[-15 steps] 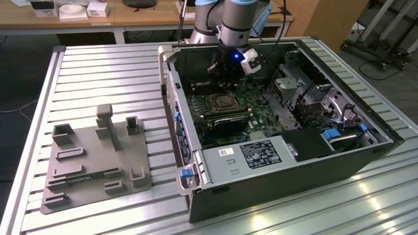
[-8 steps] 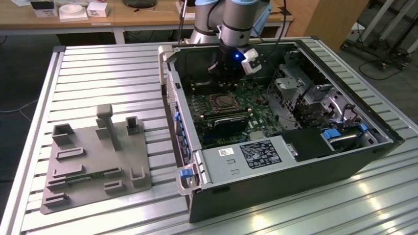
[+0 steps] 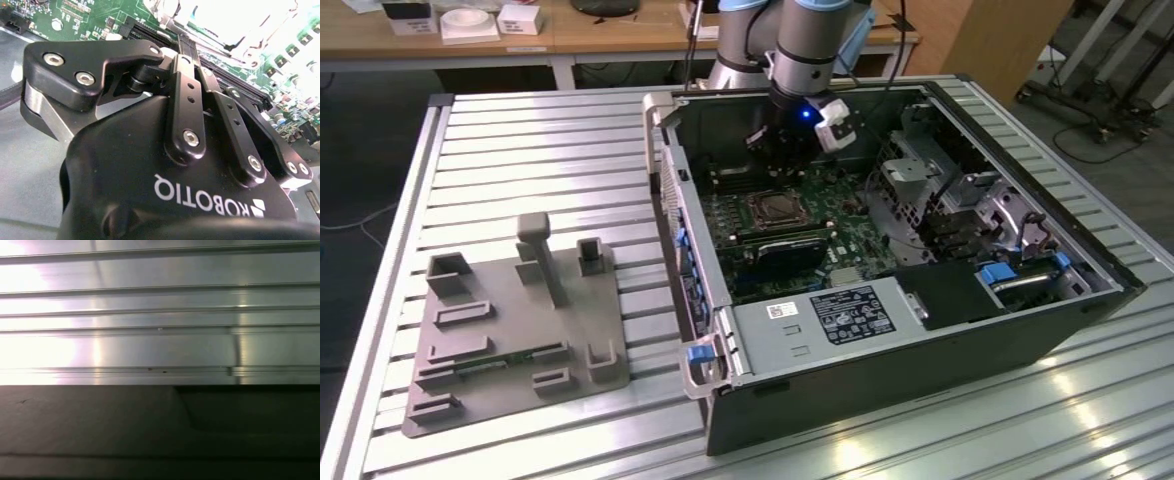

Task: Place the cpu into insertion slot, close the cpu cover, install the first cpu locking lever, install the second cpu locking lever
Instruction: 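Install the first cpu locking lever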

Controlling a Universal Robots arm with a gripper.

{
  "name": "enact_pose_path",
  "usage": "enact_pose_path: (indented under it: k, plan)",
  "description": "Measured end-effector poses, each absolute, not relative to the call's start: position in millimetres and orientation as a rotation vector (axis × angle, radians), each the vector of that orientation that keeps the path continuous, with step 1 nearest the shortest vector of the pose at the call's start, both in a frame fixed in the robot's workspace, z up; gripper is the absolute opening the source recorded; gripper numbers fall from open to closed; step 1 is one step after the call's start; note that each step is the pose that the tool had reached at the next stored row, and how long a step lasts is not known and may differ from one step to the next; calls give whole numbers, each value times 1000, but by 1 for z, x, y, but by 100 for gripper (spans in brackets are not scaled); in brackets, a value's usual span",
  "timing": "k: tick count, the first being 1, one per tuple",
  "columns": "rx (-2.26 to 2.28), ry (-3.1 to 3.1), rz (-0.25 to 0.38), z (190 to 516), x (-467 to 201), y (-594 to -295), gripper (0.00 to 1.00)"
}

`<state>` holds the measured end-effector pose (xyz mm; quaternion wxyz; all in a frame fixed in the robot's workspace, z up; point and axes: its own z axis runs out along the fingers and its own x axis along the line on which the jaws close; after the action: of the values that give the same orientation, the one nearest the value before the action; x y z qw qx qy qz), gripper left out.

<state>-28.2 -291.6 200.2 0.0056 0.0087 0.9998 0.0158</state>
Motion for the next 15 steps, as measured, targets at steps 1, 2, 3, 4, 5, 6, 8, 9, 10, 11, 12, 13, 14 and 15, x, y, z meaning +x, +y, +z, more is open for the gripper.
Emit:
enact_pose_path:
  k: [1, 2, 3, 4, 5, 6, 8, 9, 10, 11, 12, 13, 14, 15]
  plan:
    - [27, 3130, 49, 200, -28, -292, 11]
    - [27, 3130, 50, 200, -28, -292, 11]
    - [27, 3130, 50, 200, -28, -292, 11]
    - [27, 3130, 50, 200, -28, -292, 11]
    - [27, 3130, 50, 200, -28, -292, 11]
    - [27, 3130, 50, 200, -28, -292, 11]
    - [27, 3130, 50, 200, -28, -292, 11]
    - [27, 3130, 50, 200, -28, -292, 11]
    - [27, 3130, 50, 200, -28, -292, 11]
    - [27, 3130, 50, 200, -28, -292, 11]
    - [27, 3130, 49, 200, -28, -292, 11]
    - [27, 3130, 49, 200, -28, -292, 11]
    - [27, 3130, 49, 200, -28, -292, 11]
    - [27, 3130, 49, 200, -28, -292, 11]
